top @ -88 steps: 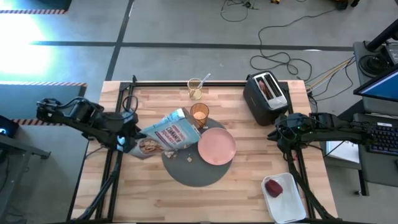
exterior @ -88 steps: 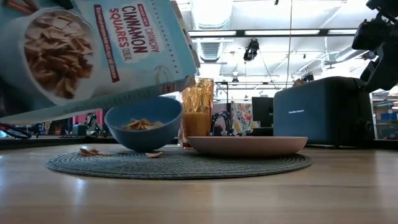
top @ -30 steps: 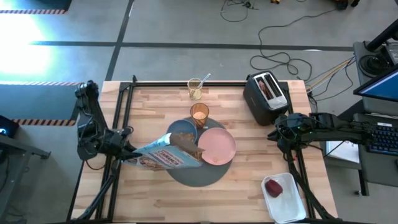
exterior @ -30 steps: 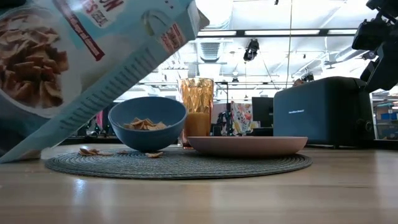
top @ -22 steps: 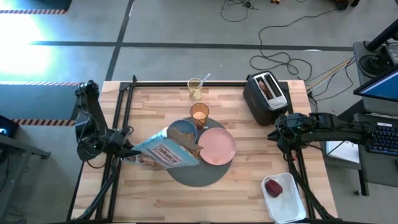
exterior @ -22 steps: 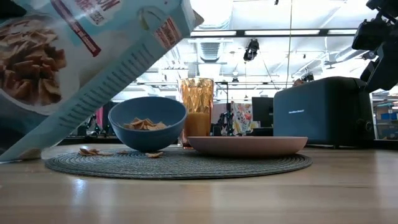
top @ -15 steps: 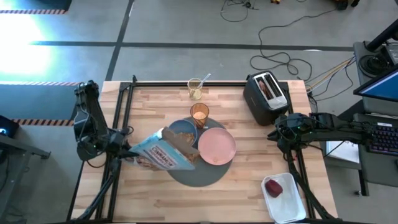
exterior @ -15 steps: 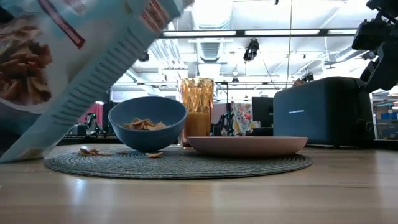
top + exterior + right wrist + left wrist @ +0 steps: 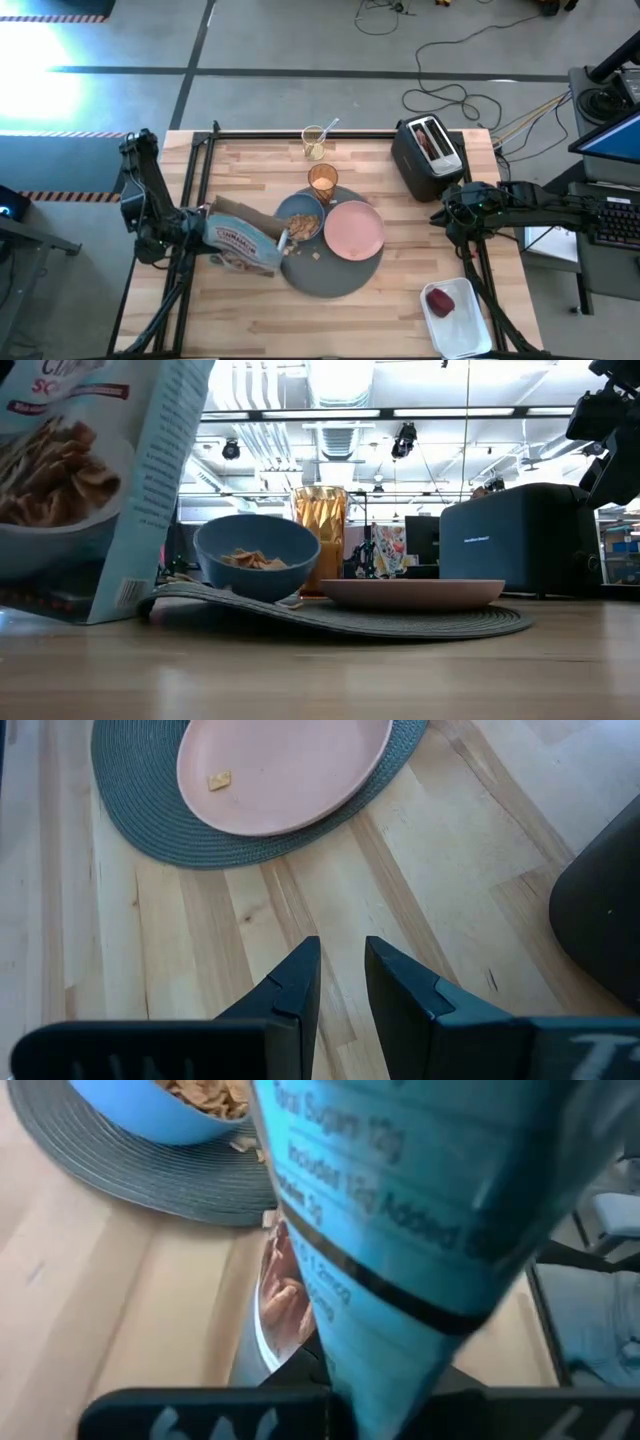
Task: Arrange a breakfast setting
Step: Pour the cereal box into the blue bowl, then pour the cereal from the cereal box into the blue bowl
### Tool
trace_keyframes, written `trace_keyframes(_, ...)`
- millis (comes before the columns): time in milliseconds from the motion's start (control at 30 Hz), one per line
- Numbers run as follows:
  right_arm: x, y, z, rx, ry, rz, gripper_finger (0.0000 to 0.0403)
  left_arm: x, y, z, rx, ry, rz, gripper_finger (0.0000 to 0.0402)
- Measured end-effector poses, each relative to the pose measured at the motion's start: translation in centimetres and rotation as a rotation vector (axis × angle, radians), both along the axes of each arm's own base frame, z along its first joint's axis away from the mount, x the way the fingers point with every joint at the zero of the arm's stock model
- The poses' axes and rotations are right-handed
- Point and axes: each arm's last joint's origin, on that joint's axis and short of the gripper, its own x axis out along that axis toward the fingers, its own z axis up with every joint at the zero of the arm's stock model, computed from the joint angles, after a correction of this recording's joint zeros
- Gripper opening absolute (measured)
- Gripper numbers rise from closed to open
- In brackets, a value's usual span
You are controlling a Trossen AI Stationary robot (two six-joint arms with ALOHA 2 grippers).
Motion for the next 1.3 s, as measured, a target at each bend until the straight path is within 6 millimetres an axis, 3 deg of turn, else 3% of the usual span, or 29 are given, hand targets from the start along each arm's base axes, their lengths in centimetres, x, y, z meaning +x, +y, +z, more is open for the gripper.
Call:
trace_keyframes(400,0.0,0.0,0.0,0.0,0.0,0.0,0.0073,-0.2,-0.6,2.1,-0.166,0.12,-0.063,0.0)
trace_keyframes(633,0.0,0.0,0.0,0.0,0.0,0.0,0.0073,-0.2,-0.9,1.9,-0.168,0.168,-0.065,0.0013)
trace_keyframes(1300,0.0,0.0,0.0,0.0,0.0,0.0,0.0073,0.2,-2.2,0.9,-0.039,0.248,-0.104,0.0176)
